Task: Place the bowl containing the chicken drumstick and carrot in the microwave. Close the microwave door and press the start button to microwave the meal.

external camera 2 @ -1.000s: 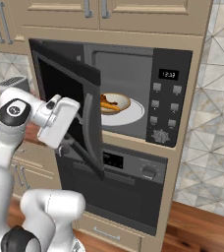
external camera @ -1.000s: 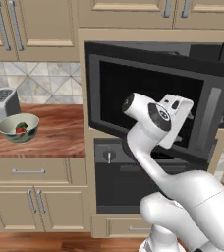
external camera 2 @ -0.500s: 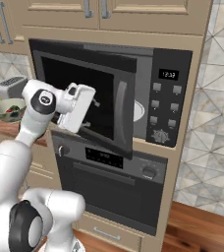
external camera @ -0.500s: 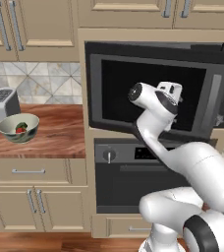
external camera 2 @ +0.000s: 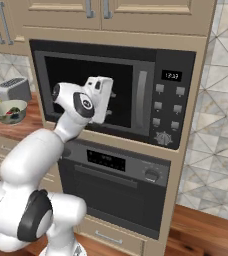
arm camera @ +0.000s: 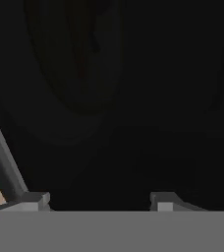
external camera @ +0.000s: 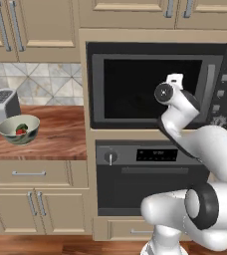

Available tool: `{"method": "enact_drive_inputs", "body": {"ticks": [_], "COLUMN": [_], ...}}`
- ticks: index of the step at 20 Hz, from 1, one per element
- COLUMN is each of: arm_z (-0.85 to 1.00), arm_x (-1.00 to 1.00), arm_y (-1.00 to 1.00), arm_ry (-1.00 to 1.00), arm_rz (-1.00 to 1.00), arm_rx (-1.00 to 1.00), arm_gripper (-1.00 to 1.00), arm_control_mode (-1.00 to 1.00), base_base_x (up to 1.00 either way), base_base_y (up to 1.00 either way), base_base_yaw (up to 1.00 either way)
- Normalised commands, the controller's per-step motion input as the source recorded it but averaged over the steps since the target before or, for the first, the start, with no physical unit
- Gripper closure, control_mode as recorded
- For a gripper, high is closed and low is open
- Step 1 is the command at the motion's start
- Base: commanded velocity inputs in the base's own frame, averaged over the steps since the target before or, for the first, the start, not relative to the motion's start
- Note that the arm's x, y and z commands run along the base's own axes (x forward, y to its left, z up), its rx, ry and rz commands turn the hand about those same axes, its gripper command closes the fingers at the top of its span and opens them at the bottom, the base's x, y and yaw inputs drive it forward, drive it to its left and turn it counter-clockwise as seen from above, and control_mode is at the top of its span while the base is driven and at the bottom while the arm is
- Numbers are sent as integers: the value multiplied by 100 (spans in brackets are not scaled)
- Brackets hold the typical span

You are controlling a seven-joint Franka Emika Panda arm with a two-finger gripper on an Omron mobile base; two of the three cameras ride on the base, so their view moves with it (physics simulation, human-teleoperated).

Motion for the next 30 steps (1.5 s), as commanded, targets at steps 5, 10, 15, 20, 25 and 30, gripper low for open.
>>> {"method": "enact_drive_inputs", "body": {"ticks": [5, 10, 15, 20, 25, 30], "arm_z": [2, 25, 28, 63, 30, -20], "arm_x": [100, 79, -9, -70, -92, -100], "arm_y": [-33, -6, 4, 7, -1, -42], "arm_ry": [-5, 4, 19, 17, 25, 6], "arm_rz": [37, 27, 14, 0, 0, 10], "arm_rx": [0, 0, -1, 0, 0, 8], "arm_gripper": [-100, -100, -100, -100, -100, -100], "arm_control_mode": [-100, -100, -100, -100, -100, -100], "base_base_x": [0, 0, 0, 0, 0, 0], "base_base_y": [0, 0, 0, 0, 0, 0], "base_base_yaw": [0, 0, 0, 0, 0, 0]}}
